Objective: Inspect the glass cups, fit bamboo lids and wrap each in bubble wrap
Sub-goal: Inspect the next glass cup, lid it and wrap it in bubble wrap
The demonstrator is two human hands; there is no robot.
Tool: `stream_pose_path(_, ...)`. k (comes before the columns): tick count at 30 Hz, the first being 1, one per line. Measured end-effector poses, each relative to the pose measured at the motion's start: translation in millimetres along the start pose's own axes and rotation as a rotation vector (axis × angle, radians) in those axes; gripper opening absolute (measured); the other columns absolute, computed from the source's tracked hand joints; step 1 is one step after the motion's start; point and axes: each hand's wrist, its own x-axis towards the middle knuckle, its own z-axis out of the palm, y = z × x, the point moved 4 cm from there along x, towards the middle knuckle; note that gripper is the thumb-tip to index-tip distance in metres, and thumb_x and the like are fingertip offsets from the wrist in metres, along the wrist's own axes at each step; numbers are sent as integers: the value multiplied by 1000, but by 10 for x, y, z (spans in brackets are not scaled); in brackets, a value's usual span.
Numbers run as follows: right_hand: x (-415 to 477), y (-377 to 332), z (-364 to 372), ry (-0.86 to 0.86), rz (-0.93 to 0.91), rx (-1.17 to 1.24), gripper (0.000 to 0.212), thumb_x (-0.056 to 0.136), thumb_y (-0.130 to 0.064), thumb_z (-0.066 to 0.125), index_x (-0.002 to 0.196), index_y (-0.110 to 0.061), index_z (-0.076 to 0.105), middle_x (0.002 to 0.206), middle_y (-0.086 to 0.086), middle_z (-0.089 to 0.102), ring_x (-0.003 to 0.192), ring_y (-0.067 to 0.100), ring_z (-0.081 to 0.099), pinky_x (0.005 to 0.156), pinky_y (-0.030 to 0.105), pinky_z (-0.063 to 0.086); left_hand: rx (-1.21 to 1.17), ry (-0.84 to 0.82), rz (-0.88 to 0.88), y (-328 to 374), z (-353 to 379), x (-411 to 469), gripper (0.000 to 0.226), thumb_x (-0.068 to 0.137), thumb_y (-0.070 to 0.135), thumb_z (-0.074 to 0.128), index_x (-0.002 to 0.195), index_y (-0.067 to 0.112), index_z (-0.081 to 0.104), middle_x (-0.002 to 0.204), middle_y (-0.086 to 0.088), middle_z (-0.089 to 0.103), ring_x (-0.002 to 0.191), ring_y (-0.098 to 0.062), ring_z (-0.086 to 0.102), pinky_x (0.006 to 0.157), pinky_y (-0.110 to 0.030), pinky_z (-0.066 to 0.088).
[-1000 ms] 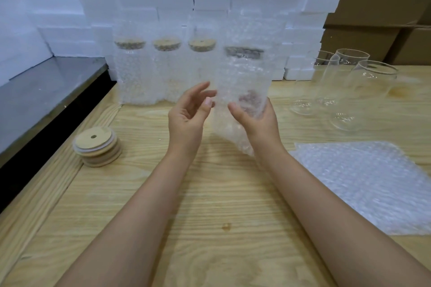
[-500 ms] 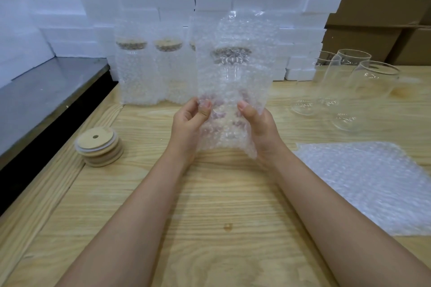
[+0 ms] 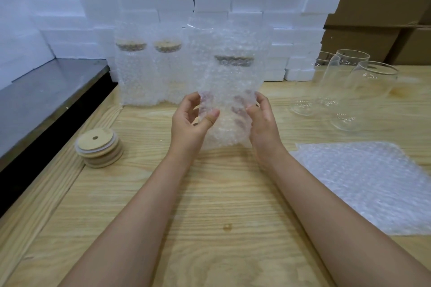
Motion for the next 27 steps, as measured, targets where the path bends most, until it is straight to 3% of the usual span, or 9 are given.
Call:
stream_pose_path(3, -37, -3, 31, -11, -23, -16, 59, 76, -26, 67, 129, -20, 42, 131, 4, 57, 121, 20, 57, 106, 46, 44, -8, -14, -17, -56, -43, 33, 31, 90, -2, 61, 117, 12, 54, 119, -9, 58, 111, -23, 59, 100, -43, 44)
stream_pose_path(6, -85, -20, 72, -25, -47, -94, 63, 74, -22, 72, 131, -14, 45, 128, 8, 59, 115, 19, 60, 101, 47, 48, -5, 13, -61, -102, -87, 62, 28, 96, 2, 51, 122, 12, 56, 127, -11, 59, 106, -12, 59, 97, -31, 46)
stream_pose_path(9, -129, -38, 125, 39, -78, -194, 69, 74, -20, 81, 131, -15, 43, 132, 6, 52, 117, 18, 56, 99, 44, 49, 46, 19, -56, -137, -116, 96, 32, 98, 5, 49, 129, 7, 55, 130, -14, 56, 113, -21, 58, 101, -33, 46)
stream_pose_path(12, -173, -49, 194, 106, -160, -329, 74, 71, -23, 85, 125, -25, 35, 133, 1, 41, 124, 18, 45, 104, 41, 42, 166, 89, 29, -161, -164, 112, 32, 95, 1, 53, 115, 27, 53, 101, -2, 50, 86, -8, 51, 83, -17, 44)
stream_pose_path(15, -226, -33, 258, 134, -237, -408, 76, 68, -27, 86, 119, -31, 30, 125, -10, 35, 121, 13, 39, 106, 32, 38, 129, 126, 9, -176, -166, 107, 36, 92, -9, 49, 93, 27, 50, 85, -3, 50, 78, -17, 49, 72, -35, 44)
stream_pose_path(17, -259, -27, 284, 180, -286, -438, 78, 65, -30, 87, 118, -31, 29, 118, -21, 30, 116, 8, 36, 102, 21, 35, 81, 129, -26, -168, -172, 113, 32, 92, -9, 48, 86, 22, 53, 83, -3, 56, 76, -17, 54, 69, -34, 46)
stream_pose_path(21, -329, -13, 337, 264, -323, -504, 82, 61, -35, 89, 113, -27, 26, 110, -23, 25, 102, 4, 30, 90, 7, 30, -106, 28, -99, -134, -133, 77, 19, 92, 22, 45, 92, 11, 61, 89, -3, 67, 80, -13, 64, 73, -29, 51)
stream_pose_path(24, -411, -29, 432, 188, -399, -579, 73, 64, -29, 87, 110, -23, 30, 106, -11, 31, 97, 7, 34, 86, 13, 36, -231, -41, -150, -143, -81, 24, 72, 82, 52, 56, 115, -13, 52, 118, -38, 55, 113, -46, 55, 104, -58, 40)
stream_pose_path(27, -483, -57, 513, 42, -444, -577, 48, 75, -20, 71, 114, -19, 44, 106, -7, 37, 90, 7, 41, 80, 20, 42, -324, -63, -247, -126, -100, 7, 91, 72, 69, 57, 127, -3, 52, 131, -32, 52, 122, -44, 51, 109, -60, 33)
